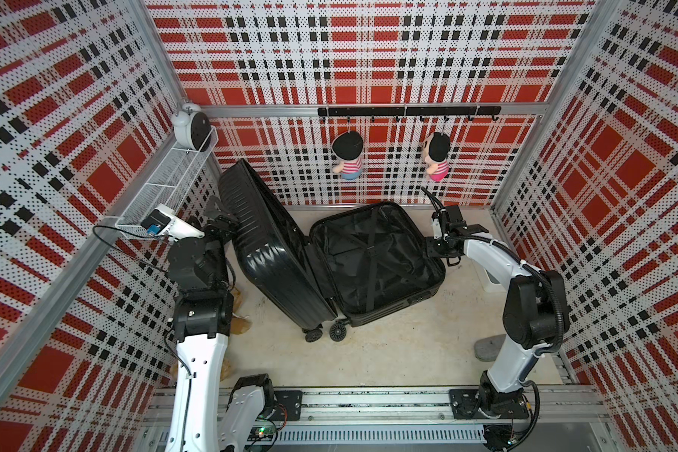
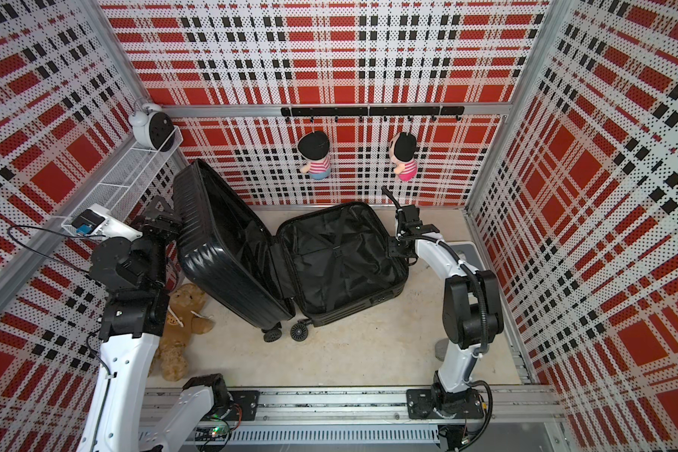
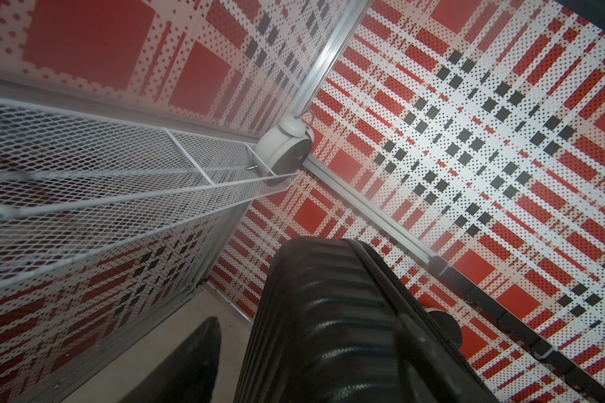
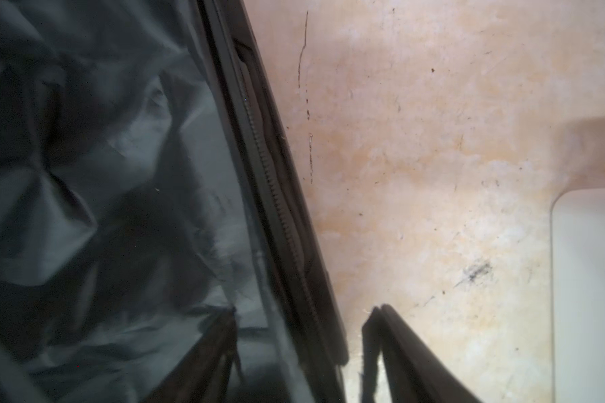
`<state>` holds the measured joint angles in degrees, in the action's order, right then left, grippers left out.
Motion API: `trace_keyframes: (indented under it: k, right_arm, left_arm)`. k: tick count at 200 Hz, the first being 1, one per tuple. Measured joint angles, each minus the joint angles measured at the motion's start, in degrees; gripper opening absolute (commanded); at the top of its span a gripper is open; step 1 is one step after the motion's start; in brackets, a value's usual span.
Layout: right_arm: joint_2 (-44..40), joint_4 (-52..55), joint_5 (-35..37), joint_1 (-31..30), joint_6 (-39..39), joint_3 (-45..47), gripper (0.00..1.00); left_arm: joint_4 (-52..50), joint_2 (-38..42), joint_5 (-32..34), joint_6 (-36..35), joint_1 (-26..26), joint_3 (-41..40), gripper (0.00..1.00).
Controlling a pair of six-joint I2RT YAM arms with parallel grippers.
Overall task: Open the suitcase zippers
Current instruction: Adjust the suitcase at the center of the board.
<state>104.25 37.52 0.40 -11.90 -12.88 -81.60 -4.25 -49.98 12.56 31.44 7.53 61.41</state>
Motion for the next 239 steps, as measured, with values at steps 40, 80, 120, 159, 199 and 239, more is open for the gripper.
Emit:
trace_keyframes:
  k: [40,80,120,159,199,239]
  right_arm:
    - [0.42,-1.6,1.62,-0.2,2.25,4.2,0.05]
    - [-6.62,-6.97,1.31,1.36,4.52,13.05,0.0]
    - [-14.32,-10.47,-3.69,6.8,0.81,21.99,0.0]
    - [-18.29,-9.7,-5.88,12.66,-0.28,25.14,0.0]
    - [-19.1,-9.09,-6.64,16.35,-0.02,25.73,0.01]
    - [-20.83,-6.91,-5.09,17.77,-1.6,25.57,0.49]
  left_arm:
    - [-0.02,-0.02,-0.13,-0.09,0.02,0.0,0.79]
    - [-0.09,-1.09,-0.92,-0.17,0.07,0.0,0.79]
    - [0.17,-3.19,-2.23,-0.07,-0.92,0.0,0.79]
    - [1.81,-5.95,-1.18,0.11,-6.58,0.0,0.79]
    - [4.24,-8.55,1.33,0.15,-10.75,0.02,0.78]
    - [5.27,-9.75,2.01,0.15,-12.41,0.02,0.78]
